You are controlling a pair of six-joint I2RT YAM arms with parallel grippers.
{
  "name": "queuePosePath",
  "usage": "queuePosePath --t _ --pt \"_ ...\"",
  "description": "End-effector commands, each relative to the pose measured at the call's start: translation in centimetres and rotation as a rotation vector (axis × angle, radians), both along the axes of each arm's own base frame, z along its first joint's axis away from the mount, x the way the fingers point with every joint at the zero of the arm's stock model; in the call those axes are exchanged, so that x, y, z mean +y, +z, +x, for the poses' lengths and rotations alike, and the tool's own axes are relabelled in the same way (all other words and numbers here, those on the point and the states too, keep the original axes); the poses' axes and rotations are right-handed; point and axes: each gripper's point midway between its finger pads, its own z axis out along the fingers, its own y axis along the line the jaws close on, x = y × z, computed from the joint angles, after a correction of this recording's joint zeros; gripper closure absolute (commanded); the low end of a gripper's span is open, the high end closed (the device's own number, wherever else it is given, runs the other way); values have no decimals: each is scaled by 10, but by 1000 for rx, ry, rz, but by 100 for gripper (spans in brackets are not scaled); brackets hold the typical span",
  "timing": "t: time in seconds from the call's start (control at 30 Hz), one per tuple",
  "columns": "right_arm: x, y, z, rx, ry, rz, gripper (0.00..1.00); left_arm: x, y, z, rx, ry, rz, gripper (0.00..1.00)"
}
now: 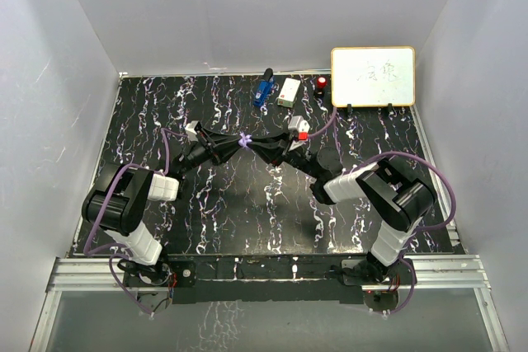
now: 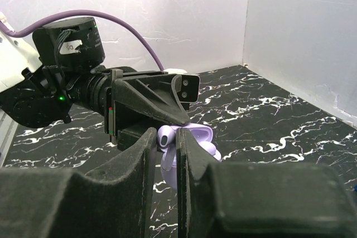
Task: Insert the wireless bluetooth earbuds into the charging case
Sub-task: Place the earbud in the charging case.
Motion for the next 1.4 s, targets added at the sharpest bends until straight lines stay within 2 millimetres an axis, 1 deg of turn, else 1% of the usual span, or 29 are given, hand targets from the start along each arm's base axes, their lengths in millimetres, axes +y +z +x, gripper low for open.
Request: queuePosePath --t 0.0,0.2,0.23,0.27,0.47,0.6,1.03,1.37 --pt "-11 72 -12 -248 -14 177 100 1 33 -9 -129 -3 -48 100" --pt "-11 77 -11 -261 -16 186 100 1 31 -10 -125 -5 -50 100" --pt "-8 67 -7 -243 -17 171 100 0 32 -11 -127 -7 -53 100" --pt "-8 65 -6 -240 -18 168 100 0 33 -11 -129 -8 -54 100" --pt "-7 62 -5 -244 -21 167 100 1 37 -13 -132 -10 -60 100" --pt "-7 62 -5 -246 -23 172 100 0 39 -15 -135 -15 -61 100" --pt "-10 69 -3 -262 -41 189 100 1 33 -20 -127 -17 -57 100" --pt "-11 66 -3 -258 -41 183 100 2 37 -20 -133 -16 -68 100"
